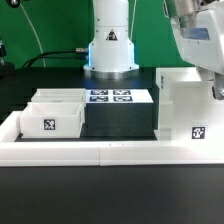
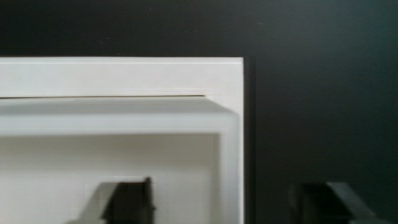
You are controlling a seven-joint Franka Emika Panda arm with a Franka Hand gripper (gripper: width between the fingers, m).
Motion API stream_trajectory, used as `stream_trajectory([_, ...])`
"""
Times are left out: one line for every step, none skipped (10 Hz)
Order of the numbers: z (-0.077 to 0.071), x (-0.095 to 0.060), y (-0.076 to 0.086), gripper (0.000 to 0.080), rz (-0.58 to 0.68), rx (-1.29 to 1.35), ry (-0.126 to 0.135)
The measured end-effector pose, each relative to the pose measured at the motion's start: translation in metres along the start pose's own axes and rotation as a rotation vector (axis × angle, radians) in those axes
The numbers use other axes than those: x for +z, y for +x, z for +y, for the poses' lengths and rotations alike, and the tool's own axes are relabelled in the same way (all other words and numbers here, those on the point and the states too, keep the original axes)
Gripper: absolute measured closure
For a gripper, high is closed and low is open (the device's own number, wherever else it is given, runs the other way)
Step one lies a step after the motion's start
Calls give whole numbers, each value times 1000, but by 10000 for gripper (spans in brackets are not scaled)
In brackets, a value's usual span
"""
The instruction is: Assemble drawer
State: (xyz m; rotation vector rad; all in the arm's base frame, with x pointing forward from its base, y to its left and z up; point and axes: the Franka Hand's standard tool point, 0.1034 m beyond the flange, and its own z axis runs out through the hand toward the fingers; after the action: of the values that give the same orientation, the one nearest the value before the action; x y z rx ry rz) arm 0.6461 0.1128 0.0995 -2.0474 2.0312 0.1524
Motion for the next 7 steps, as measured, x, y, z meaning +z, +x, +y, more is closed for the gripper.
stream_trajectory([0, 0, 0, 271, 0, 0, 1])
stream_trajectory([0, 0, 0, 170, 0, 0, 1])
stream_trajectory([0, -1, 0, 170, 0, -1, 1])
stream_trajectory([1, -3, 1, 156, -2, -52, -2])
stream_trajectory([4, -12, 6, 156, -9, -126, -7])
stream_trajectory([5, -22, 9, 151, -13, -178, -1])
stream_trajectory([9, -32, 12, 150, -19, -224, 0])
